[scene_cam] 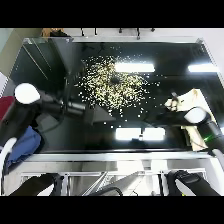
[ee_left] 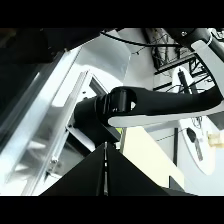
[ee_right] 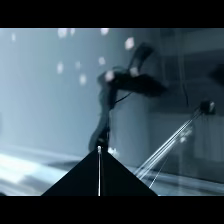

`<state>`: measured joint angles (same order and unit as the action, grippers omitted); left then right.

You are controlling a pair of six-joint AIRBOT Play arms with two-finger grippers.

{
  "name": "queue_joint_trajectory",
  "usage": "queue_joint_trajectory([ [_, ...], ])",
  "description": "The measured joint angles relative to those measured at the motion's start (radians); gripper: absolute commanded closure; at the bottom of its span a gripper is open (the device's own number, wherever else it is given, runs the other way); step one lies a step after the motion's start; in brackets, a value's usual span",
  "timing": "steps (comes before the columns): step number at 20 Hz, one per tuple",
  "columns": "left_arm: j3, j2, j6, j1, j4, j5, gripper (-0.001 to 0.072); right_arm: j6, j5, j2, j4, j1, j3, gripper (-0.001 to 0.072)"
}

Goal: Fold the shirts.

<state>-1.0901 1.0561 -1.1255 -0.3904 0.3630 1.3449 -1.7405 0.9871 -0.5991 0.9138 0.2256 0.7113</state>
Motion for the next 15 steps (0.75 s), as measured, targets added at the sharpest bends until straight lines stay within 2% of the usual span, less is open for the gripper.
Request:
queue_joint_trajectory([
  [5, 0.224, -0.153, -0.027, -0.048, 0.061, -0.121, 0.069, 0.051, -0.153, -0.037, -0.036, 0.186, -0.055, 0.0689],
  [15, 0.414, -0.263, -0.038, -0.059, 0.084, -0.203, 0.0689, 0.075, -0.138, -0.052, -0.053, 0.235, -0.067, 0.0689],
])
